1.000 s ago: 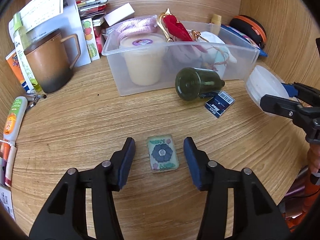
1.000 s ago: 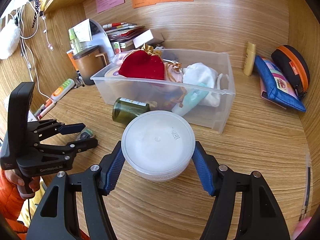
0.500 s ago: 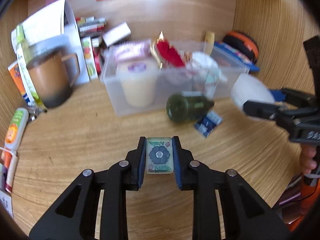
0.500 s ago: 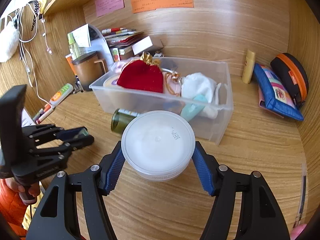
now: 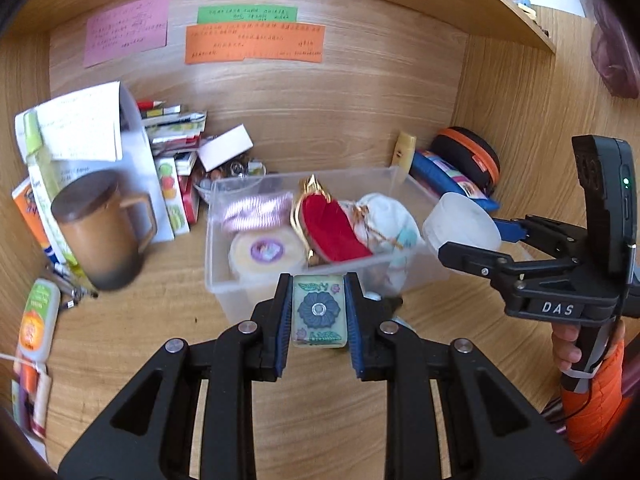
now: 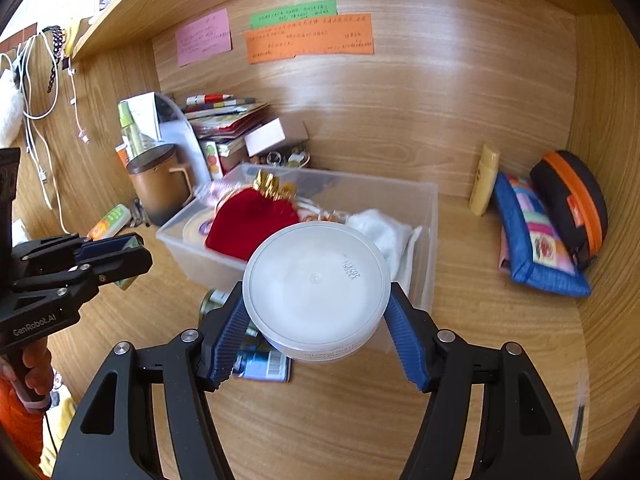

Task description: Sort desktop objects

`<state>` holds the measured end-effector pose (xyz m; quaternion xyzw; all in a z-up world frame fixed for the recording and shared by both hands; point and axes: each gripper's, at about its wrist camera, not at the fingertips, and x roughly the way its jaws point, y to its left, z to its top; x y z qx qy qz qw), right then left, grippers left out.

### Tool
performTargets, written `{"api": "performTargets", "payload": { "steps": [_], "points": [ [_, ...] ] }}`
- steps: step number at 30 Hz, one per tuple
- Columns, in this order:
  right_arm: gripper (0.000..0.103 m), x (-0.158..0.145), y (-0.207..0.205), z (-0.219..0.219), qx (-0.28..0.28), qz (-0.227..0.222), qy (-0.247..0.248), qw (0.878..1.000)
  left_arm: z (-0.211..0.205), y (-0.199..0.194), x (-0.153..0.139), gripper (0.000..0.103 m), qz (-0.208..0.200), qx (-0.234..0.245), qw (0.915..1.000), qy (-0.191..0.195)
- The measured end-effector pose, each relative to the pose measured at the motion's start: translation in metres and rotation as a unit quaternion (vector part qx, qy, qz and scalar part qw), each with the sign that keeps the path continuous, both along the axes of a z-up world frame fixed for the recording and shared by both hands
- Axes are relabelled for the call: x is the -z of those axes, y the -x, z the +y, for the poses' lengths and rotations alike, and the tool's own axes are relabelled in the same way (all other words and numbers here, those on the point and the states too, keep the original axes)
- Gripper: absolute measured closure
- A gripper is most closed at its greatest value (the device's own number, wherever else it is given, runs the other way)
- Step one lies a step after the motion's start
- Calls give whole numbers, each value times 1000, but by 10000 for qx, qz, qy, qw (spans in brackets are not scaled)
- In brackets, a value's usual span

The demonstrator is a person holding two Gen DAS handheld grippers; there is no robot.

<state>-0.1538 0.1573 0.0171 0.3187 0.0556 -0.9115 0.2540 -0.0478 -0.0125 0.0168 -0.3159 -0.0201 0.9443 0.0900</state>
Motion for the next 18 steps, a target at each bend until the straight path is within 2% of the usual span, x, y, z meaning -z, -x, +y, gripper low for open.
{"api": "performTargets", "payload": {
  "steps": [6,18],
  "points": [
    [40,-9,16,-2,0,111,-102,9999,7,24,-13,79,61,153,9999,-11],
    [40,-17,53,-2,124,5,-156,9998,27,60,-25,79,126,411,9991,32]
  ]
}}
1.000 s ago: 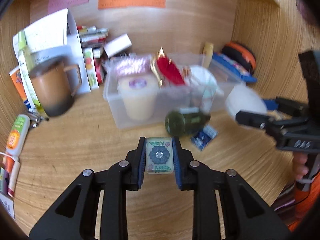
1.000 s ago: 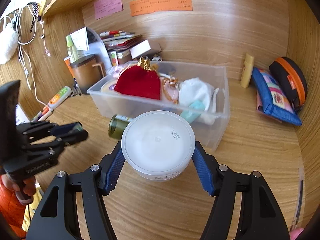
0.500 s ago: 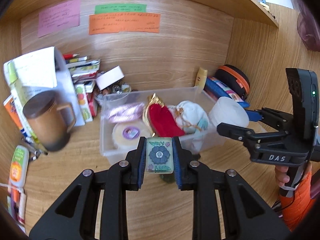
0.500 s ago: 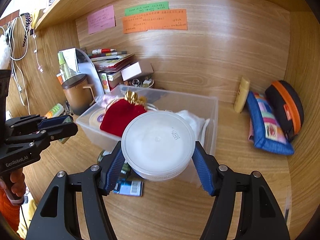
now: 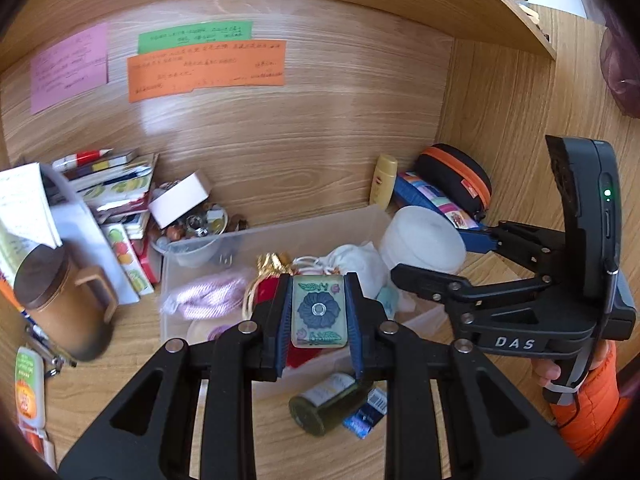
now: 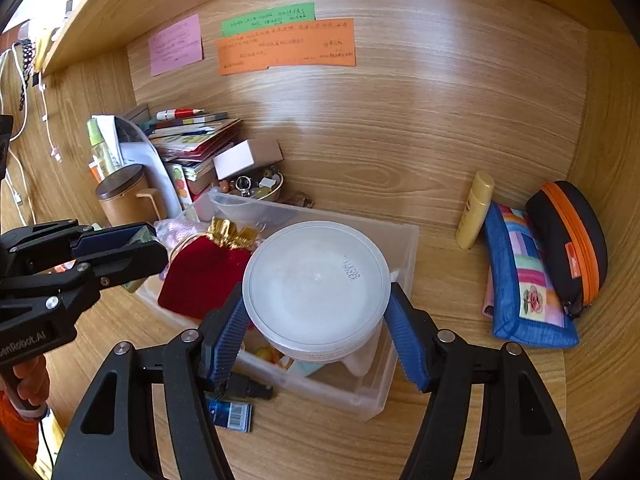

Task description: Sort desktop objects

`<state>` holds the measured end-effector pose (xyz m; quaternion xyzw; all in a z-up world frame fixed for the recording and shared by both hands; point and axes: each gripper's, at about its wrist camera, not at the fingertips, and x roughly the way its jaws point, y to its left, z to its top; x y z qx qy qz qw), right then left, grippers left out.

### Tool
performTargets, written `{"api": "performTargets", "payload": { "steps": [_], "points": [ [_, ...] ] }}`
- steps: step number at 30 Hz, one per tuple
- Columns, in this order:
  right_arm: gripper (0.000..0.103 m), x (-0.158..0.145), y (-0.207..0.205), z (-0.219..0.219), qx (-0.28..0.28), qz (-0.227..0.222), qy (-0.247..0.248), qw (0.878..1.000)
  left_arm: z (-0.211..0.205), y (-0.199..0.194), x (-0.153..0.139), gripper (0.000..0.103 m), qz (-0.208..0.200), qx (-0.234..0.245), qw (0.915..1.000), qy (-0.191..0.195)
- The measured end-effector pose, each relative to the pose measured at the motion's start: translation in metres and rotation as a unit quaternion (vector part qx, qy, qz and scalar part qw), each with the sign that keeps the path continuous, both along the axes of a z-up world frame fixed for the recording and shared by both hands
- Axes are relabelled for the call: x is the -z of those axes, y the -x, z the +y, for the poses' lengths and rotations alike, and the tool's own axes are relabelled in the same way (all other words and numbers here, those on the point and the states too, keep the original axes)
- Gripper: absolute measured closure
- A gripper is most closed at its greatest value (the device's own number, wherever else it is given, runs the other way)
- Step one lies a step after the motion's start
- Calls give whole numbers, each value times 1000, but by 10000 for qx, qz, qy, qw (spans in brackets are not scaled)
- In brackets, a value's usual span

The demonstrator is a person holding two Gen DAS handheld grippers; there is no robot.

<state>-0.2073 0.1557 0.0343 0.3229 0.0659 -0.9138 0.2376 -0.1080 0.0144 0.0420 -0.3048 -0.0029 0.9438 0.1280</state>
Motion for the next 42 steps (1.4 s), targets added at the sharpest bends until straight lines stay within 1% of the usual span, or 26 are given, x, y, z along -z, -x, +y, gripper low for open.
{"api": "performTargets", "payload": {
  "steps": [3,7,12,16,18,27,30,31,33,39,41,42],
  "points": [
    [40,3,11,-3,27,-62,-48,10000,2,12,3,79,-48,59,10000,-42],
    [40,16,21,-6,147,-211,-122,9996,4,26,13,79,-126,29,9999,-47],
    [40,25,24,-7,153,-208,-215,9994,6,40,27,79,-249,48,9996,-90],
    [40,32,28,-8,136,-295,-262,9991,4,48,37,79,-401,101,9988,-281],
    [40,35,29,-9,161,-325,-301,9989,5,49,40,79,-425,116,9987,-263],
    [40,40,26,-19,216,-77,-687,9974,4,49,46,79,-463,123,9987,-155],
    [40,39,22,-22,248,130,-818,9963,2,47,44,79,-433,118,9988,-188],
    [40,37,19,-23,277,291,-898,9952,2,47,44,79,-422,114,9989,-182],
    [40,34,16,-25,280,447,-966,9939,3,47,43,79,-408,108,9990,-171],
    [38,36,14,-31,226,496,-1095,9925,3,45,40,79,-346,146,9992,-150],
    [34,35,12,-31,240,538,-1121,9919,3,43,38,70,-288,135,9994,-131],
    [30,35,12,-31,241,550,-1111,9920,3,42,37,66,-241,123,9996,-120]
  ]
}}
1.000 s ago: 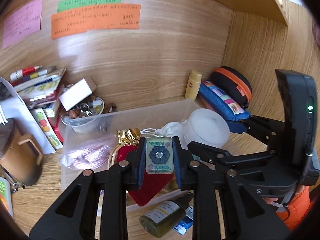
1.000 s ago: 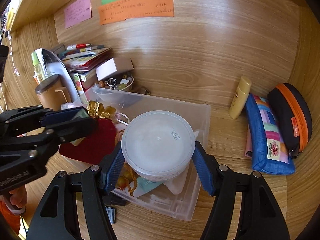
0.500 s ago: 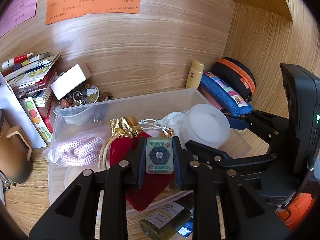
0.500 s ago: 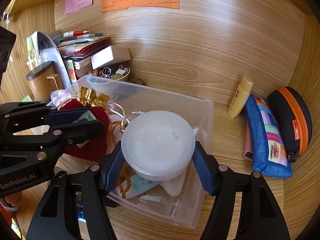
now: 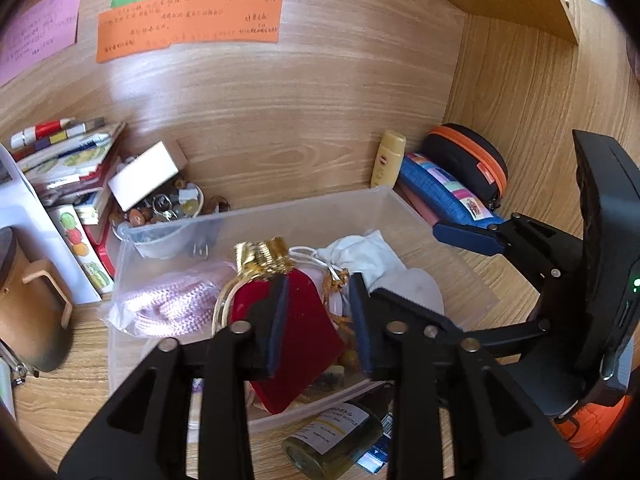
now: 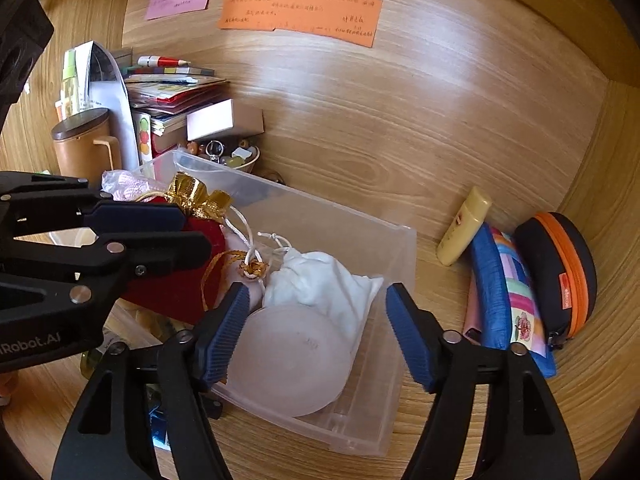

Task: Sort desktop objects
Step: 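Open both tools to drop the white container and green tile into the bin, then move the right tool to the blue barcode card while the left tool approaches the green bottle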

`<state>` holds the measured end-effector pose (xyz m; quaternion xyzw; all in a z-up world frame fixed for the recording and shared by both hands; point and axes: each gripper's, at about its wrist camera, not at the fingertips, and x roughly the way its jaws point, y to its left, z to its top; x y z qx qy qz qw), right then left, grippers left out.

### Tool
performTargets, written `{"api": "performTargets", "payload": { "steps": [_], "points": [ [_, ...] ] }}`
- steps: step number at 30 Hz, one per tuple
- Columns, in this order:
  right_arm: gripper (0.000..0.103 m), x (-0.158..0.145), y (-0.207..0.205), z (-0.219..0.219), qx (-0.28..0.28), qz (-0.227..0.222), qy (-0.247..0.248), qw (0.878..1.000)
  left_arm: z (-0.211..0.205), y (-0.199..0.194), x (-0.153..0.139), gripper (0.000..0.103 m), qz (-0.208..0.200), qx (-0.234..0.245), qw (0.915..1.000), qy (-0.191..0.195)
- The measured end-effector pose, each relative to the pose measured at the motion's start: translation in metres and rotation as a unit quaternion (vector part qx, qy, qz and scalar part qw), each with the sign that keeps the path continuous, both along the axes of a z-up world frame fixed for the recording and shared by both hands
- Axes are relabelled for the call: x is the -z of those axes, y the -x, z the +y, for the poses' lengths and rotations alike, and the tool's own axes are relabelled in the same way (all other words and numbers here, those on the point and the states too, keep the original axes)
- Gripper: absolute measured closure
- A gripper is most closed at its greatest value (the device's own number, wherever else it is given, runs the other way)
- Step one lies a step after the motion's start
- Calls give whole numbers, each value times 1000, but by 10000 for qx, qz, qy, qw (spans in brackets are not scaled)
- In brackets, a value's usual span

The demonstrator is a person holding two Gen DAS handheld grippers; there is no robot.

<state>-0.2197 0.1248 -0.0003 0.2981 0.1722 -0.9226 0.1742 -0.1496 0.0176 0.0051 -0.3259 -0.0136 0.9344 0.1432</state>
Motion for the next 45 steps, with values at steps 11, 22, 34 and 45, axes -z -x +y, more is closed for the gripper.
{"api": "performTargets", "payload": {
  "steps": [11,22,34,45],
  "points": [
    [20,-4,-4,2,-15,-17,49,10000,-4,-19,-21,31,538,-236,9981,211],
    [8,-17,-34,0,-74,-105,80,9999,-27,-62,-40,2,931,-592,9928,462],
    [8,-7,-71,-12,-74,-310,185,9993,-63,-97,-11,1,572,-953,9927,461],
    [8,38,-87,-19,-53,-940,-102,9955,-82,-109,29,1,120,-1029,9941,334]
  ]
}}
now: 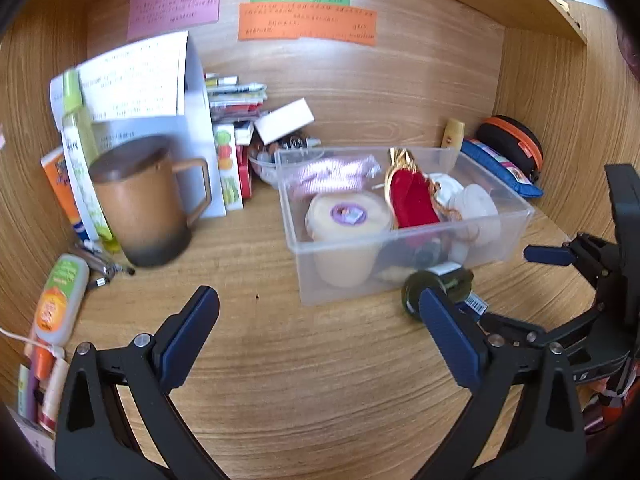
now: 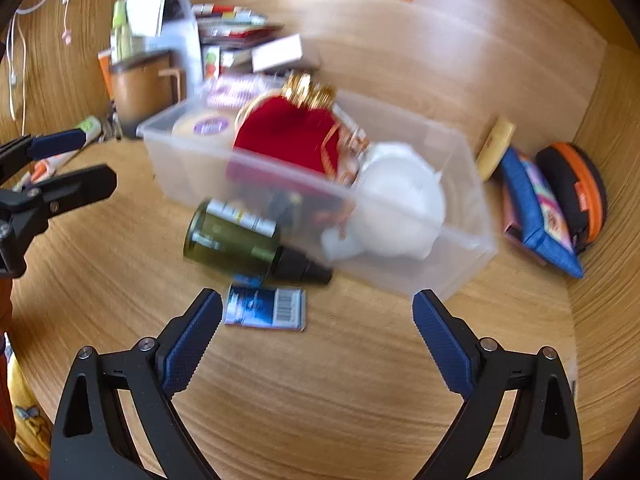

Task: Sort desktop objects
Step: 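Move the right tool to the blue barcode card while the left tool approaches the green bottle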

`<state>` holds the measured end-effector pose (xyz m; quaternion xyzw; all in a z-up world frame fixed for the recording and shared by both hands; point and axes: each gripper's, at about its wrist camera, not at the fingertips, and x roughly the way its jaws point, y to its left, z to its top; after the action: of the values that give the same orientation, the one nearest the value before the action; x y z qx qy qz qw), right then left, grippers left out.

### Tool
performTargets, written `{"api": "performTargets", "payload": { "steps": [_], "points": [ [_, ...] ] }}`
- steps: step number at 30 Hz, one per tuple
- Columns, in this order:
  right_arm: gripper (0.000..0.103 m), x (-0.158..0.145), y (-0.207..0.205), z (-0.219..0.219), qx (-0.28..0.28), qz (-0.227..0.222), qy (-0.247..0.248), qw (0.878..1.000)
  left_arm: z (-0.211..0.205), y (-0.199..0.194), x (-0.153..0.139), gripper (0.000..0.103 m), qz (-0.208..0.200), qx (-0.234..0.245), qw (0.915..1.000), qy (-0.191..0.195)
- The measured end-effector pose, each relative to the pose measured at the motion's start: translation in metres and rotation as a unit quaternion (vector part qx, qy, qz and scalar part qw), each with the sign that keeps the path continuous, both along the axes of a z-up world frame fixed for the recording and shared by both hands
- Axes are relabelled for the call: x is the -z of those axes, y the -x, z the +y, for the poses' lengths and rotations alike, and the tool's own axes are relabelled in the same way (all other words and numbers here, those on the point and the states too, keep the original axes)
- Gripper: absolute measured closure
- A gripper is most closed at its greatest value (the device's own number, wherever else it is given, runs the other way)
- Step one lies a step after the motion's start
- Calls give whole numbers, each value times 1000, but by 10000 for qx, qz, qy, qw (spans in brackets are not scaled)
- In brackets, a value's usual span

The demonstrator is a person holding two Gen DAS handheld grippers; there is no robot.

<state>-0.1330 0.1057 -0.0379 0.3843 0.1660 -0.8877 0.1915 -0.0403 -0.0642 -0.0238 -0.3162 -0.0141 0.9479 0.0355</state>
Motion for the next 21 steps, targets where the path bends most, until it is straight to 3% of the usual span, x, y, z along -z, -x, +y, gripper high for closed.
{"api": "performTargets", "payload": {
  "steps": [11,13,18,21],
  "points": [
    [10,22,7,-15,-122,-298,-114,9994,2,5,19,1,-288,135,9993,-194],
    [20,25,8,-15,-167,-428,-47,9989,2,6,22,1,-333,135,9991,-206],
    [28,25,8,-13,-219,-470,98,9986,-1,5,22,1,-339,151,9989,-289],
    [40,25,7,-13,-323,-532,210,9978,-1,5,22,1,-341,134,9989,-275]
  ]
}}
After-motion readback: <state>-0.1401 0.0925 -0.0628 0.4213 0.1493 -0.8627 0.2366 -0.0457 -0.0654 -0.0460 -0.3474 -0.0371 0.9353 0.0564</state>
